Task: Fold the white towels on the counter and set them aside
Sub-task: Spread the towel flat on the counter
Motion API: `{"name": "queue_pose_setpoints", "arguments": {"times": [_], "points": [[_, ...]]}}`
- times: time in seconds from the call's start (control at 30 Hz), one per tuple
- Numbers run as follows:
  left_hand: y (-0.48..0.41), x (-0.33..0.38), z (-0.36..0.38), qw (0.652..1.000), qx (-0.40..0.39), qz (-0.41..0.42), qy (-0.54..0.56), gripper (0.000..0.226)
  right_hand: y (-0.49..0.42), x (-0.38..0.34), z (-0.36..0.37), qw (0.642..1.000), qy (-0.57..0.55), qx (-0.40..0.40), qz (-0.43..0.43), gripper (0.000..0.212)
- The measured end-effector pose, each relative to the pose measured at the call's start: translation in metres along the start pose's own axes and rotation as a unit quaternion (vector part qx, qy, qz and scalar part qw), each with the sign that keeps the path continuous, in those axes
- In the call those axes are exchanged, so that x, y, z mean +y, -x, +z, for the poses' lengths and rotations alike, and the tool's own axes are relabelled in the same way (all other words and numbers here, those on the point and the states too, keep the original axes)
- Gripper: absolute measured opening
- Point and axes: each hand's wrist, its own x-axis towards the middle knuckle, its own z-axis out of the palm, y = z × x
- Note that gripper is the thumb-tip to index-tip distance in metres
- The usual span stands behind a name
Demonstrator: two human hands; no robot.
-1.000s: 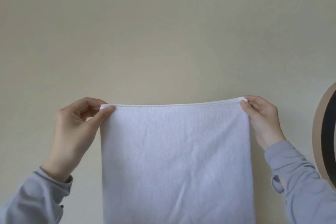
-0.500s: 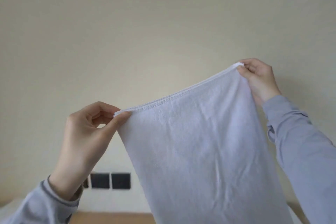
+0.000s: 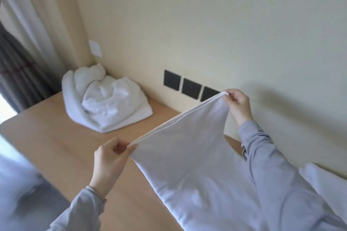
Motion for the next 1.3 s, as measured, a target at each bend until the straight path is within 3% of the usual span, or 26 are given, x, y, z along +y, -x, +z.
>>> {"name": "queue_pose_setpoints", "arguments": {"times": [0.33,0.5,0.67,0.77,0.83,0.93,1.0,1.07,1.1,1.17,1.23,1.3], "points": [[-0.061,-0.149,-0.047,0.977,0.060,-0.199,-0.039,0.014,-0.030,0.091,0.225,0.987,0.117,-0.097,0.046,0.014],[-0.063,-0.206,-0.058,0.959,0.035,-0.264,-0.100,0.014,-0.024,0.148,0.296,0.970,0.168,-0.162,0.073,0.014],[-0.059,-0.231,-0.056,0.937,0.002,-0.285,-0.201,0.016,-0.017,0.185,0.332,0.960,0.231,-0.153,0.044,0.008],[-0.058,-0.229,-0.045,0.913,0.021,-0.220,-0.342,0.007,-0.012,0.187,0.334,0.931,0.326,-0.156,-0.049,0.011],[-0.059,-0.221,-0.031,0.907,0.038,-0.133,-0.399,0.022,-0.002,0.178,0.331,0.908,0.380,-0.127,-0.121,0.016],[-0.064,-0.206,0.008,0.909,-0.093,0.070,-0.400,0.048,0.044,0.158,0.322,0.909,0.299,-0.158,-0.243,0.024],[-0.064,-0.207,0.029,0.884,-0.198,0.139,-0.401,0.051,0.093,0.156,0.312,0.861,0.246,-0.297,-0.333,0.033],[-0.064,-0.217,0.032,0.863,-0.237,0.142,-0.423,0.053,0.129,0.163,0.297,0.760,0.261,-0.441,-0.400,0.041],[-0.064,-0.223,0.030,0.858,-0.246,0.132,-0.432,0.056,0.133,0.169,0.290,0.716,0.282,-0.483,-0.417,0.046],[-0.063,-0.234,0.025,0.866,-0.239,0.108,-0.426,0.065,0.113,0.180,0.285,0.662,0.332,-0.515,-0.432,0.056],[-0.063,-0.237,0.025,0.876,-0.226,0.076,-0.419,0.073,0.072,0.189,0.288,0.647,0.387,-0.516,-0.406,0.062],[-0.062,-0.237,0.026,0.878,-0.220,0.067,-0.420,0.078,0.029,0.195,0.291,0.667,0.442,-0.495,-0.339,0.062]]}}
